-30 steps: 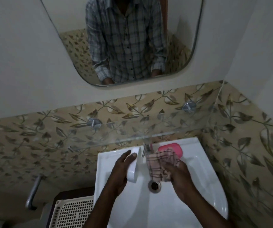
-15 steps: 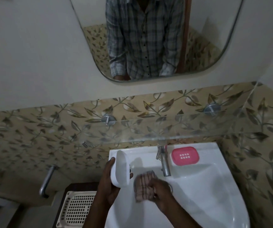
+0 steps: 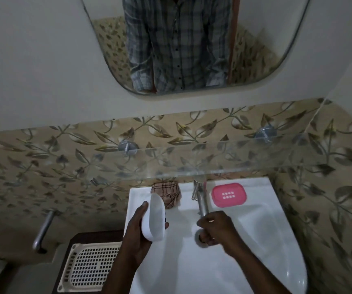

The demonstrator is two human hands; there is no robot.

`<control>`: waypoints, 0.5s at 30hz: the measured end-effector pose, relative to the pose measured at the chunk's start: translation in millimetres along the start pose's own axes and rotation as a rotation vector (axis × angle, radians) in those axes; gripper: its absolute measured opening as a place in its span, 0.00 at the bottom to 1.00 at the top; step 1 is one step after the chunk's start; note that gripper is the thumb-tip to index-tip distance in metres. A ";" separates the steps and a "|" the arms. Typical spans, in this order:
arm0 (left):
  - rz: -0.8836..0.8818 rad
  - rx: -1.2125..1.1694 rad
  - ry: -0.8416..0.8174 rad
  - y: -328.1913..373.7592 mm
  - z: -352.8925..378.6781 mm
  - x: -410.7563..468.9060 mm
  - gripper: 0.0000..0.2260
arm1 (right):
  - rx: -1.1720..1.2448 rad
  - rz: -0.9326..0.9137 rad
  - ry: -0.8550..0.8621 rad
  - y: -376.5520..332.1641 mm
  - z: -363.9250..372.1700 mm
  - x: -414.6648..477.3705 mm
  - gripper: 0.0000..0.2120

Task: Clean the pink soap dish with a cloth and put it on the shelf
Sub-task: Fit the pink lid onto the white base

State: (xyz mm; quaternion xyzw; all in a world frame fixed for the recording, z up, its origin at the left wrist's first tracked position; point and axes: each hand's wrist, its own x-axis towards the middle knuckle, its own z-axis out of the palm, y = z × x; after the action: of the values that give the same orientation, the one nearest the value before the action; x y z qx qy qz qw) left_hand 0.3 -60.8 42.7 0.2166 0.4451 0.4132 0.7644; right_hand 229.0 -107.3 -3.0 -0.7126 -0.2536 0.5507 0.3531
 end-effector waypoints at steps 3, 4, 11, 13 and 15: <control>0.025 0.076 -0.054 -5.2 20.5 0.6 0.18 | 0.096 0.019 0.146 6.7 -50.9 3.0 0.08; 0.029 0.120 -0.074 -6.9 28.8 -0.3 0.19 | -0.036 -0.048 0.247 9.7 -60.9 6.7 0.07; -0.057 0.214 -0.103 -15.1 58.4 -3.8 0.27 | -1.180 -0.614 0.274 0.5 -105.9 74.0 0.42; -0.088 0.168 -0.088 -18.3 52.8 -4.7 0.27 | -1.411 -0.557 0.180 -3.8 -115.7 94.4 0.48; -0.100 0.127 -0.091 -22.4 46.9 -7.2 0.26 | -1.447 -0.532 0.109 -2.6 -122.6 107.3 0.51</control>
State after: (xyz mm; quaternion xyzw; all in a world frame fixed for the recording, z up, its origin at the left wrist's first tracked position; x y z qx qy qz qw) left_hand 48.6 -77.6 54.6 0.2605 0.4454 0.3352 0.7883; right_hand 375.6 -52.6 -48.3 -0.7072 -0.6954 0.1083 -0.0682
